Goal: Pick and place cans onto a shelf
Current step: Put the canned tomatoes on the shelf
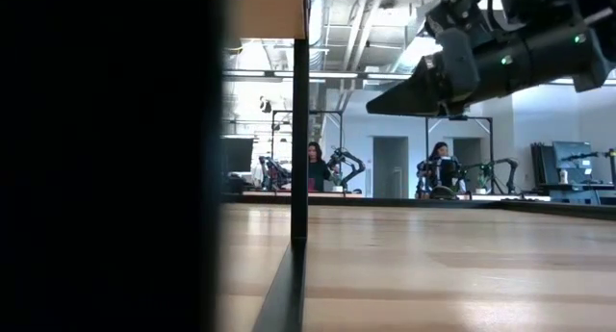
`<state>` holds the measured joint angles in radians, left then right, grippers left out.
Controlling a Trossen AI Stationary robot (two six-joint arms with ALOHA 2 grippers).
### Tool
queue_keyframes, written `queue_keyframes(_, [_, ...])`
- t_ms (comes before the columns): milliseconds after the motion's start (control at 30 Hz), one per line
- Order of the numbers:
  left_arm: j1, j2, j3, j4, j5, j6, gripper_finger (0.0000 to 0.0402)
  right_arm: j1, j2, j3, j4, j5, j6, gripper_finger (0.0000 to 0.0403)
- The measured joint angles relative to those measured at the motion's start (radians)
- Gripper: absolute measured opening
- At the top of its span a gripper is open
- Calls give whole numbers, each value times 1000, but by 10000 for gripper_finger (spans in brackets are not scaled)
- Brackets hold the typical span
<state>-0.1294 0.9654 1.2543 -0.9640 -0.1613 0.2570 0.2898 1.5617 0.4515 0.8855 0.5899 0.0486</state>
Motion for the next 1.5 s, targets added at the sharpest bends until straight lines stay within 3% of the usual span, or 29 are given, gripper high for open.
queue_keyframes(200, [-220,13,189,-146,-56,-100,0,-18,29,1,30,-8,-5,7])
queue_keyframes(400, [-496,71,303,-243,-132,-246,0,-18,27,2,41,-9,-12,8])
queue_keyframes(767, [-948,322,505,-368,-273,-513,0,-18,27,2,41,-9,-15,8])
queue_keyframes(1033, [-1123,523,636,-438,-305,-771,0,-18,27,2,41,-9,-15,8])
queue_keyframes(1500, [-1279,717,642,-538,-473,-1198,0,-16,26,2,47,-9,2,8])
